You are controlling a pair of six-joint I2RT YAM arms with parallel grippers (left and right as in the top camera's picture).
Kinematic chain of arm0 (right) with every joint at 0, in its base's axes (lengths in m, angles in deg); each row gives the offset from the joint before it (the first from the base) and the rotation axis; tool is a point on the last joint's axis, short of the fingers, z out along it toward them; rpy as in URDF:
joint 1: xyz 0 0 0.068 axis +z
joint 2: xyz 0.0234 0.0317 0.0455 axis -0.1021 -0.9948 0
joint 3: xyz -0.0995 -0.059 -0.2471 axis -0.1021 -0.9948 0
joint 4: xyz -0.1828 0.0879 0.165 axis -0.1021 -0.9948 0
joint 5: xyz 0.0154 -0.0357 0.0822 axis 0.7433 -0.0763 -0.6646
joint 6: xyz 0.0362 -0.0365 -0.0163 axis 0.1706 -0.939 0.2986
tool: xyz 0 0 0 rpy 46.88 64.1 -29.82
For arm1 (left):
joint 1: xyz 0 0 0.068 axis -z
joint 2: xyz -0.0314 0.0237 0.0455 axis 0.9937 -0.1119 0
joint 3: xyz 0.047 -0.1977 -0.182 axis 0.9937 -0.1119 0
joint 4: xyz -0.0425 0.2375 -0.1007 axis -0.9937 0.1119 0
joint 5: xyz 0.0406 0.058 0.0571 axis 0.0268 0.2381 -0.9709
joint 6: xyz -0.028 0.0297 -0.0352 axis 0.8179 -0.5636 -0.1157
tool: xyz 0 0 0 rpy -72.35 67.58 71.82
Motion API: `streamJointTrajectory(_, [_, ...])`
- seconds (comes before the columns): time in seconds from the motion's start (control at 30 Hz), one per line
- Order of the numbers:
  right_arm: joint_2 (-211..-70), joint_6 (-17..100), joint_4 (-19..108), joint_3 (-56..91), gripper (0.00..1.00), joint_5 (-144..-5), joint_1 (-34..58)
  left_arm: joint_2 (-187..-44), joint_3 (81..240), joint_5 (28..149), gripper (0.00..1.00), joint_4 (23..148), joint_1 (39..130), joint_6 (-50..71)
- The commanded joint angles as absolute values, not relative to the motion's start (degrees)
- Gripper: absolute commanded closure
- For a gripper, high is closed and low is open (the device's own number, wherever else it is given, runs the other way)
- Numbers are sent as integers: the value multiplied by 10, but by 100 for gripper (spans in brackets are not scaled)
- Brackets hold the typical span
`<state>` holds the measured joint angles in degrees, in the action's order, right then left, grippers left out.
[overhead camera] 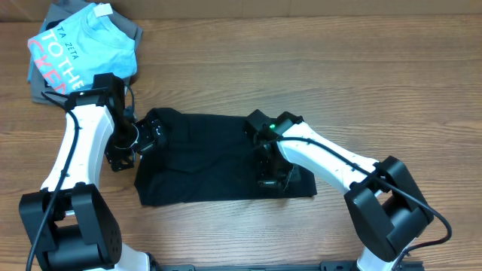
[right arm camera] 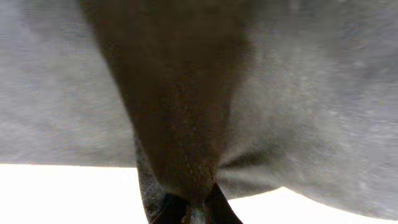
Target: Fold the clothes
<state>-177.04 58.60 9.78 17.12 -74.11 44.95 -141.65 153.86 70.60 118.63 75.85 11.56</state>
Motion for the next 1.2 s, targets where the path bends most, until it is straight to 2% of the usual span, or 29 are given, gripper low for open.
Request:
streamJointTrajectory(0.0, [-1772,594,99,186,95,-799,453,-1421,1536,713,0,1186,761,104])
streamJointTrajectory(0.2, [-1772,615,135,186,93,-850,486,-1421,1536,713,0,1186,761,104])
streamJointTrajectory(0.27, [-1772,630,151,186,90,-850,500,-1421,1536,713,0,1186,761,104])
streamJointTrajectory(0.3, [-1772,636,158,186,84,-850,507,-1421,1536,713,0,1186,761,104])
streamJointTrajectory(0.43, [-1772,646,202,186,50,-850,540,-1421,1536,713,0,1186,761,104])
streamJointTrajectory(0.47, [-1772,646,208,186,33,-850,543,-1421,1536,713,0,1188,761,104])
streamJointTrajectory(0.5, [-1772,646,211,186,9,-850,545,-1421,1536,713,0,1188,761,104])
streamJointTrajectory(0.53, [-1772,646,213,186,2,-850,547,-1421,1536,713,0,1189,761,104])
streamJointTrajectory(0.57, [-1772,646,212,186,0,-850,548,-1421,1536,713,0,1189,761,104])
streamJointTrajectory(0.7, [-1772,646,191,202,2,-832,536,-1421,1536,713,0,1189,761,104])
streamJointTrajectory(0.9, [-1772,617,93,298,3,-763,475,-1421,1536,713,0,1189,761,102])
streamJointTrajectory(0.97, [-1772,594,101,310,8,-763,458,-1421,1536,713,0,1189,761,102])
streamJointTrajectory(1.03, [-1772,577,128,311,27,-763,439,-1421,1536,713,0,1188,761,102])
streamJointTrajectory(1.07, [-1773,575,140,309,40,-764,429,-1421,1536,713,0,1188,761,102])
streamJointTrajectory(1.13, [-1775,574,158,305,73,-766,412,-1421,1536,713,0,1189,761,102])
streamJointTrajectory(1.17, [-1778,574,166,303,83,-766,405,-1421,1536,713,0,1188,761,102])
